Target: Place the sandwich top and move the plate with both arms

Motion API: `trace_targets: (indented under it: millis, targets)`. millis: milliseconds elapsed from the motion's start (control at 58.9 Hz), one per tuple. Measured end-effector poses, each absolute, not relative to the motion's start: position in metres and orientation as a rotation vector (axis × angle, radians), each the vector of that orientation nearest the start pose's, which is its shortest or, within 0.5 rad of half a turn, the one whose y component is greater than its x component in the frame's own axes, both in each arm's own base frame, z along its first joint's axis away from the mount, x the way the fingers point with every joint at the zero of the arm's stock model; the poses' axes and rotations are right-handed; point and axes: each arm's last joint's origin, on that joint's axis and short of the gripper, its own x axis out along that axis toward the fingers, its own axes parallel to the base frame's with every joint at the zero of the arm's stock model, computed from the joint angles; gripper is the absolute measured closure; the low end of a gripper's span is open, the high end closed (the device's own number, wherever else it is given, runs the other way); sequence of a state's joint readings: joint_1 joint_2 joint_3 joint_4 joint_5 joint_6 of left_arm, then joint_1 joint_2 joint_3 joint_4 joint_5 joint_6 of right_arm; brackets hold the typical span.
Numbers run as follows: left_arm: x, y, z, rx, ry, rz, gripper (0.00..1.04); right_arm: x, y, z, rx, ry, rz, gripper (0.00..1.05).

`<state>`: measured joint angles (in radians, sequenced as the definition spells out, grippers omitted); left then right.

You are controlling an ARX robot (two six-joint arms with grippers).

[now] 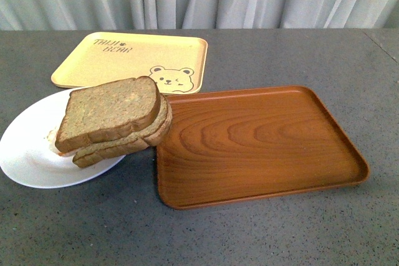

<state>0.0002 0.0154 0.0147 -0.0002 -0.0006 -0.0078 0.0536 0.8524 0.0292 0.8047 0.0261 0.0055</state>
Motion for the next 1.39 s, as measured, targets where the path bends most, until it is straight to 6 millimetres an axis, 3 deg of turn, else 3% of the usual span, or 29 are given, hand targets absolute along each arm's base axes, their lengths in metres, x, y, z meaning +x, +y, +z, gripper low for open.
trace_targets:
  millis: [578,1393]
  targets:
    - [0.098,0.0,0.167,-0.008,0.001,0.0,0.09,0.126,0.0,0.173,0.006,-0.02,0.001,1.03]
    - [0.098,0.0,0.167,-0.008,0.001,0.001,0.09,0.101,0.0,0.169,0.006,0.011,0.003,1.03]
